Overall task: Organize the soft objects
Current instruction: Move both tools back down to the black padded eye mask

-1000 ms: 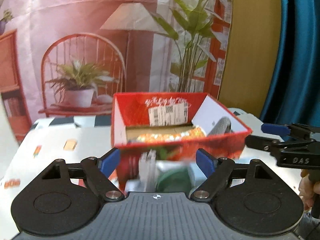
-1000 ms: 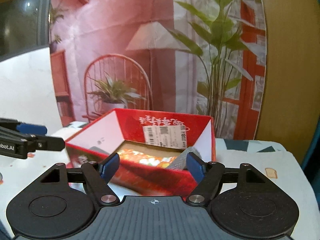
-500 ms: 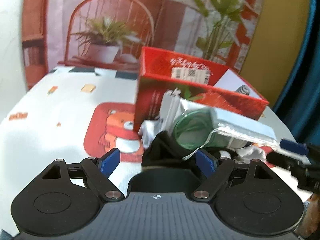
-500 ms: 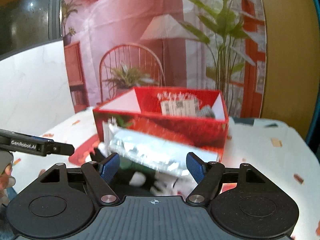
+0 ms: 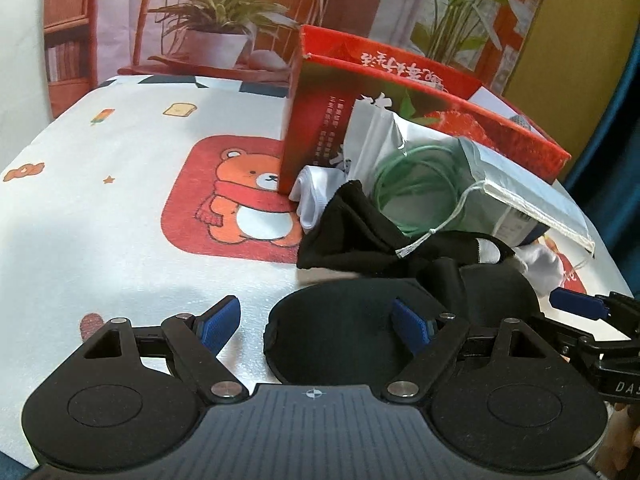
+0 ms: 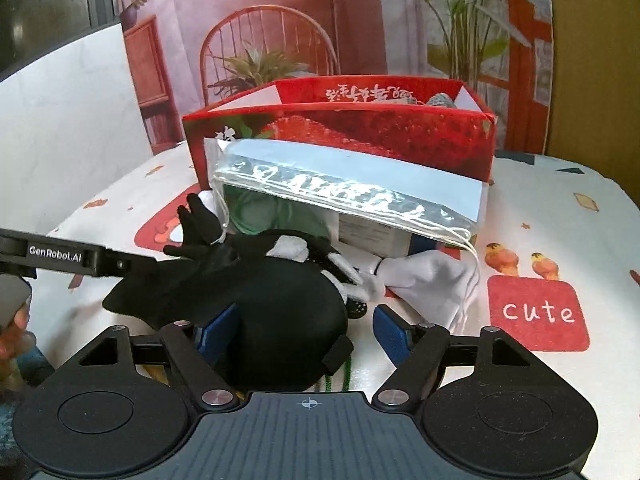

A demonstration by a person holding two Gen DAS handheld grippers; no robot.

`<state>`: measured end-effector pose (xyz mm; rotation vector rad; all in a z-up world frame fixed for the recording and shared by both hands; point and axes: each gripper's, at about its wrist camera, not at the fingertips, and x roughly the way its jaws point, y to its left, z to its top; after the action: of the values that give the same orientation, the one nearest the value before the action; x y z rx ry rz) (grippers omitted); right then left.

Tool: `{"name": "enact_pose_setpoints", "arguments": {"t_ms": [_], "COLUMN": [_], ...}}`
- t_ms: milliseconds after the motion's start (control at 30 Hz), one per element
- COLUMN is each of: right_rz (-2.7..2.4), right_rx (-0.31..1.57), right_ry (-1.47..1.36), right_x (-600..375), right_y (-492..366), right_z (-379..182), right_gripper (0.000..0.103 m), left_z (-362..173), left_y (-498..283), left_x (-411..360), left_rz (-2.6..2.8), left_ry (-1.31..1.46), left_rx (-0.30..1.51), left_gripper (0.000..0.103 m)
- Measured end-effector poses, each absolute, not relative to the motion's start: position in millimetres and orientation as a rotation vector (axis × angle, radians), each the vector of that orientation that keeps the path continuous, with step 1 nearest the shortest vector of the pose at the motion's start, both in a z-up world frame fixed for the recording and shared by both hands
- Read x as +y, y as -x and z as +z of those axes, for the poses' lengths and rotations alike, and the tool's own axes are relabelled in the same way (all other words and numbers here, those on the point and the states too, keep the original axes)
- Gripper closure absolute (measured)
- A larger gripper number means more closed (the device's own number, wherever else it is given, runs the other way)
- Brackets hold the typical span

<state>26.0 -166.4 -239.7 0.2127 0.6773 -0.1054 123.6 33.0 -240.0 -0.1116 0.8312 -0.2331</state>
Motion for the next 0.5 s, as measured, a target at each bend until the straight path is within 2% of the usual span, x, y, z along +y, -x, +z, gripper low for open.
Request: {"name": "enact_pose_setpoints", "arguments": {"t_ms": [500], "right_rz": [-0.105], "right_rx": [0.685], "right_ry": [-0.263], "right_x": [-174.6], "right_y": [-26.2], "right_z": [-239.9], "right_gripper": [0.032], "left_z": [-254.7], "left_y": [-125.1], "left_x": [23.7], "left_rz": [-0.313], "left_ry": [0.112], "left_rx": [0.900], "left_gripper": [0.018]}}
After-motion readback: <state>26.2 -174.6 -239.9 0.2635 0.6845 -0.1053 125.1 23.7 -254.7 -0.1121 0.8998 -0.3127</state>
